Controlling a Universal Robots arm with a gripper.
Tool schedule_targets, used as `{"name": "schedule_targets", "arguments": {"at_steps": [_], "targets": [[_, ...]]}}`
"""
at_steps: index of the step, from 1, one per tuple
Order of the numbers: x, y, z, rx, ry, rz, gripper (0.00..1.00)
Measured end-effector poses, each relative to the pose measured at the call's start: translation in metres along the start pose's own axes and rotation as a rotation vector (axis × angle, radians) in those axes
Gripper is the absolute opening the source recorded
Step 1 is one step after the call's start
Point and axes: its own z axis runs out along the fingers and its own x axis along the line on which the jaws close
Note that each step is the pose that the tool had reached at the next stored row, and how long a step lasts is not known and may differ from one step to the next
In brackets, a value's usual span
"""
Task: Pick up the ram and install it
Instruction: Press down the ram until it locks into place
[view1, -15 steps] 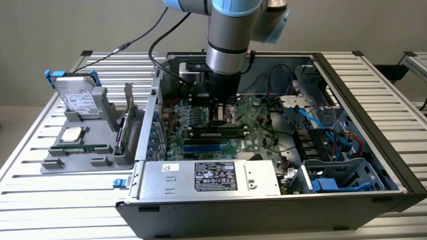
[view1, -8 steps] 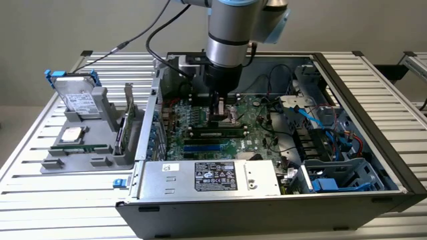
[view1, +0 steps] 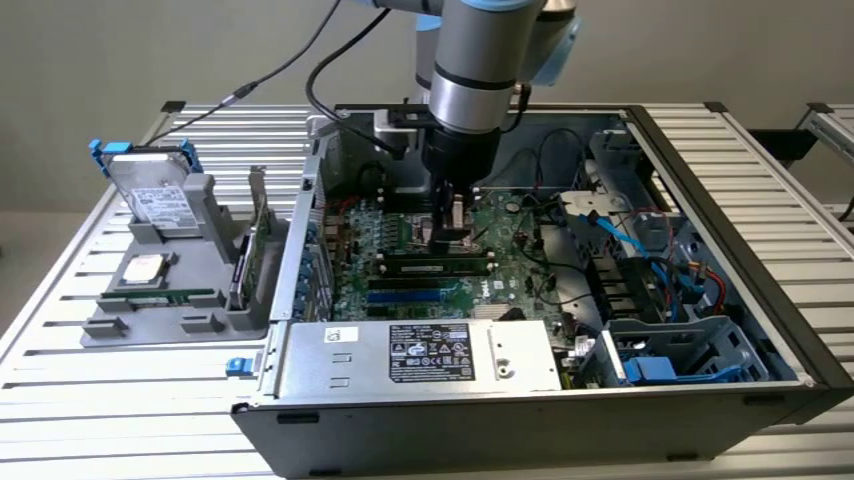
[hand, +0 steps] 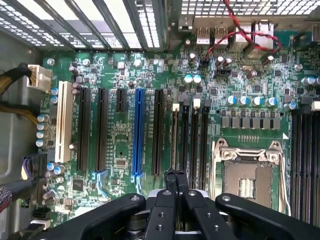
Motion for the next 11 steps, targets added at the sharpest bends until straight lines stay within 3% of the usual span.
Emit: {"name": "schedule_targets", "arguments": {"at_steps": [4,11], "targets": [[0.0003,-0.0072,-0.001,0.0001,-0.0002,0.0,0.1],[0.0003,-0.0077,-0.0012,0.0001,-0.0002,0.0,0.1]]}}
